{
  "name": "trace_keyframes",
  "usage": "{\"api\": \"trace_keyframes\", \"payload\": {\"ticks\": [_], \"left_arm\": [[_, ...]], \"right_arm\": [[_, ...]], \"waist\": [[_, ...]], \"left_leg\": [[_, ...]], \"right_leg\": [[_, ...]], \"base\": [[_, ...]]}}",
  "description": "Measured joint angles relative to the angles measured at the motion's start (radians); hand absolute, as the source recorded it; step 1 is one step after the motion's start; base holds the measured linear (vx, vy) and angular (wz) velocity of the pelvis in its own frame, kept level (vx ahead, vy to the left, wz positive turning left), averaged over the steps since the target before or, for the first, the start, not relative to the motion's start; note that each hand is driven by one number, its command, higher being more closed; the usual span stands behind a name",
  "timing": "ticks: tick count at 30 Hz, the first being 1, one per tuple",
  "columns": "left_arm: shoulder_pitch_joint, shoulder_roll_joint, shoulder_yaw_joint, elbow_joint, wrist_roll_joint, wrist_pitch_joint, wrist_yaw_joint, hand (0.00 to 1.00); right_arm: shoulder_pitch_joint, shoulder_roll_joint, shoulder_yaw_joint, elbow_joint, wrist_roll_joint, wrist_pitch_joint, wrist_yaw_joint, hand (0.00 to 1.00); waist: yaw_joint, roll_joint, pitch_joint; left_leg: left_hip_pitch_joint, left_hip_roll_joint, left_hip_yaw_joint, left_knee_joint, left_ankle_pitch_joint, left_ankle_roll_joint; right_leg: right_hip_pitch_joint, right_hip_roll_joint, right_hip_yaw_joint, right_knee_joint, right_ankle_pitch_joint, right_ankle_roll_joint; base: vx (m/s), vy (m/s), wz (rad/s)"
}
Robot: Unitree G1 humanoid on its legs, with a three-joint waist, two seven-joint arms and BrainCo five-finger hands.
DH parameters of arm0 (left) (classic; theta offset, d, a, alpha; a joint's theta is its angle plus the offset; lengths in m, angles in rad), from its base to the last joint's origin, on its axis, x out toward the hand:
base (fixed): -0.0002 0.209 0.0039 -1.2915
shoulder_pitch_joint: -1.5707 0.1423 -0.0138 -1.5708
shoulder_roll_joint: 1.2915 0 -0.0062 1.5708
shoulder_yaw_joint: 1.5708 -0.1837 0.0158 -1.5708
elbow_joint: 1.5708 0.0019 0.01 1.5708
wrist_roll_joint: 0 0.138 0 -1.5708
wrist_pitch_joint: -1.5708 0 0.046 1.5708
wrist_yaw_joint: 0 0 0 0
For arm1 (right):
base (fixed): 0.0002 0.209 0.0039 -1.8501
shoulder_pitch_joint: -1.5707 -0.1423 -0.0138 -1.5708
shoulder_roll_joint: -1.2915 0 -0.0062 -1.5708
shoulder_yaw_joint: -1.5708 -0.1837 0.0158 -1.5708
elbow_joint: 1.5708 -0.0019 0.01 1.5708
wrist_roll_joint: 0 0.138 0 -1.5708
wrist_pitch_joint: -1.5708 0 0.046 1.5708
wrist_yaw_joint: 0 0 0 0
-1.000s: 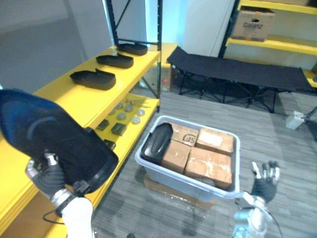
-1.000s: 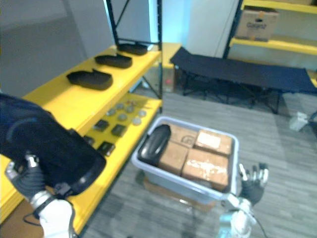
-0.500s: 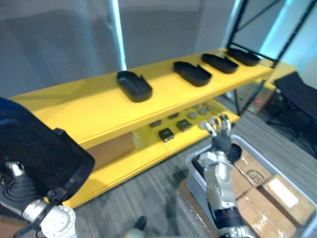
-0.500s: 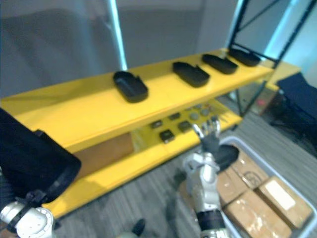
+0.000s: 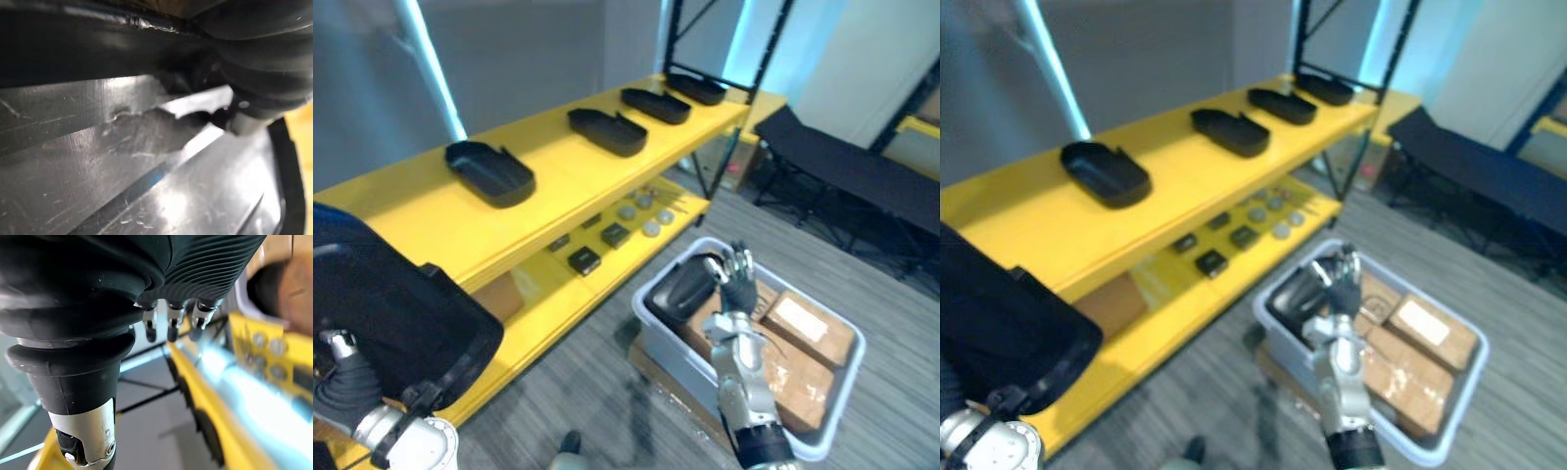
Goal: Walk over and take plastic housings, then place them on the shelf
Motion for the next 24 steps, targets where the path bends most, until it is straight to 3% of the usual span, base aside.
{"api": "trace_keyframes", "payload": {"ticks": [1, 3, 6, 9, 12, 13, 15, 17, 18, 24], "left_arm": [[-0.018, 0.004, -0.026, 0.002, -0.001, 0.0, -0.005, 1.0], [-0.034, 0.006, -0.058, 0.003, 0.0, 0.001, -0.012, 1.0], [-0.039, 0.008, -0.07, 0.0, 0.0, 0.001, -0.028, 1.0], [-0.071, 0.02, -0.109, 0.0, 0.001, 0.001, -0.061, 1.0], [-0.169, 0.052, -0.147, 0.001, 0.009, 0.001, -0.075, 1.0], [-0.2, 0.07, -0.163, 0.002, 0.009, 0.001, -0.075, 1.0], [-0.254, 0.093, -0.192, 0.005, 0.01, -0.003, -0.076, 1.0], [-0.266, 0.1, -0.197, 0.008, 0.008, -0.011, -0.076, 1.0], [-0.259, 0.1, -0.195, 0.008, 0.008, -0.014, -0.076, 1.0], [-0.207, 0.063, -0.218, 0.008, 0.007, -0.018, -0.09, 1.0]], "right_arm": [[0.001, -0.009, -0.013, -0.011, 0.012, 0.001, 0.004, 0.0], [0.01, -0.022, -0.023, -0.035, 0.01, 0.004, 0.005, 0.0], [0.012, 0.001, -0.023, -0.076, 0.006, 0.019, 0.014, 0.0], [0.009, 0.021, -0.024, -0.08, -0.012, 0.02, 0.027, 0.0], [-0.025, 0.026, -0.029, -0.08, -0.022, 0.019, 0.025, 0.0], [-0.033, 0.029, -0.029, -0.081, -0.03, 0.019, 0.025, 0.0], [-0.048, 0.033, -0.028, -0.092, -0.03, 0.016, 0.025, 0.0], [-0.055, 0.039, -0.028, -0.123, -0.031, 0.01, 0.026, 0.0], [-0.061, 0.042, -0.027, -0.133, -0.032, 0.008, 0.026, 0.0], [-0.081, 0.037, -0.03, -0.145, -0.031, -0.009, 0.026, 0.0]], "waist": [[-0.019, 0.013, 0.027], [-0.019, 0.025, 0.053], [-0.013, 0.011, 0.061], [-0.016, 0.002, 0.067], [-0.027, -0.003, 0.078], [-0.037, -0.003, 0.078], [-0.05, 0.006, 0.085], [-0.045, 0.003, 0.096], [-0.043, -0.014, 0.094], [-0.048, 0.02, 0.118]], "left_leg": [[-0.052, 0.021, 0.107, 0.07, -0.029, 0.048], [-0.051, 0.078, 0.307, 0.092, -0.017, 0.052], [-0.051, 0.029, 0.323, 0.068, -0.001, 0.06], [-0.051, -0.008, 0.306, 0.083, -0.025, 0.086], [-0.049, -0.036, 0.274, 0.072, -0.027, 0.1], [-0.049, -0.042, 0.251, 0.065, -0.024, 0.105], [-0.044, -0.046, 0.212, 0.04, -0.008, 0.107], [-0.034, -0.049, 0.195, 0.031, 0.003, 0.097], [-0.034, -0.053, 0.194, 0.035, 0.006, 0.092], [-0.059, 0.012, 0.179, 0.043, 0.033, 0.046]], "right_leg": [[0.015, -0.006, -0.058, 0.004, -0.004, 0.005], [0.034, -0.021, -0.1, 0.009, -0.011, 0.022], [0.044, -0.073, -0.125, 0.011, -0.008, 0.035], [0.028, -0.132, -0.148, 0.112, -0.01, 0.031], [-0.055, -0.185, -0.023, 0.308, -0.013, 0.022], [-0.083, -0.18, 0.064, 0.356, -0.007, 0.011], [-0.11, -0.136, 0.228, 0.389, -0.094, -0.01], [-0.108, -0.103, 0.234, 0.347, -0.132, -0.015], [-0.105, -0.091, 0.225, 0.305, -0.132, -0.022], [-0.011, 0.011, 0.194, 0.103, -0.143, 0.002]], "base": [[-0.02, 0.029, 1.12], [0.02, 0.039, 0.9], [0.12, 0.107, 0.41], [0.1, 0.143, 0.32], [0.06, 0.154, 0.36], [0.07, 0.038, 0.54], [0.09, -0.013, 0.57], [0.06, -0.114, 0.31], [0.04, -0.227, 0.16], [-0.02, -0.192, -0.04]]}}
